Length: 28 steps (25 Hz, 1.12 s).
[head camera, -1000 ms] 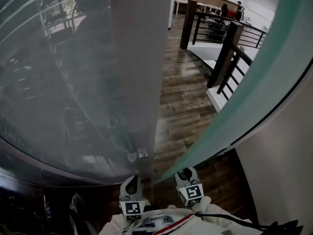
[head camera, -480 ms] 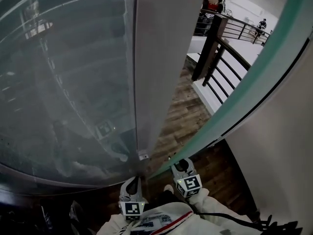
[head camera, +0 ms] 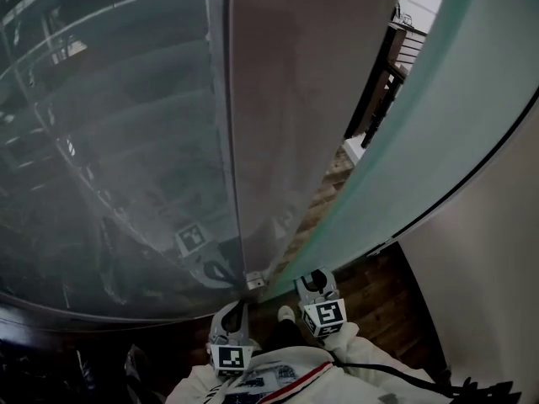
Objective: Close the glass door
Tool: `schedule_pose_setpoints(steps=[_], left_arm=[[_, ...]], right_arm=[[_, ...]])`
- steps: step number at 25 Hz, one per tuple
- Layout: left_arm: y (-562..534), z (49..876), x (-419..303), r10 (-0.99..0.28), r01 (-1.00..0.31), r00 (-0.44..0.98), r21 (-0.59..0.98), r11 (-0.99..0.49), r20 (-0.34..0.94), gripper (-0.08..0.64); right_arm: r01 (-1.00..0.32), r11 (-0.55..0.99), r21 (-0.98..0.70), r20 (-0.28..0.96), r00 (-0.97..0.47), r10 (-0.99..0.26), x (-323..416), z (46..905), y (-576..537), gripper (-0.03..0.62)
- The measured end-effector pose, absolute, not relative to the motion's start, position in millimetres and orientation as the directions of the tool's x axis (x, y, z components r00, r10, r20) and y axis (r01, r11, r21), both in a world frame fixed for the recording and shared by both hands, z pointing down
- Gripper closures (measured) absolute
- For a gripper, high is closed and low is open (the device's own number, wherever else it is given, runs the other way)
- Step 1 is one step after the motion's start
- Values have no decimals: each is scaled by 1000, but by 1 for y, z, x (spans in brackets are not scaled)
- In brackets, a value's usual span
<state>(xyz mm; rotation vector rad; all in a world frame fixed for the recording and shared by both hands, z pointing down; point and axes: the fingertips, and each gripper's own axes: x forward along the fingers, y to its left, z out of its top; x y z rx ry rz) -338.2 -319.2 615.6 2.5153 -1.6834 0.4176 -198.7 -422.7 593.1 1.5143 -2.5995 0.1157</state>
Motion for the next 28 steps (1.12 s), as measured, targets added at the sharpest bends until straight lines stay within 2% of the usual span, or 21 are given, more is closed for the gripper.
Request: schedule_pose_setpoints(steps=[11,28], left_arm=[[-348,609,-358,-889,-921,353,-57,-385,293,558],[-344,604,-350,-886,-912,370,-72,-403,280,558]], right_arm=[[-872,490,-2,165,-484,-860,-238,589,-473,469],[-883,470,1,137,-465,-875,-227,585,-468,469]])
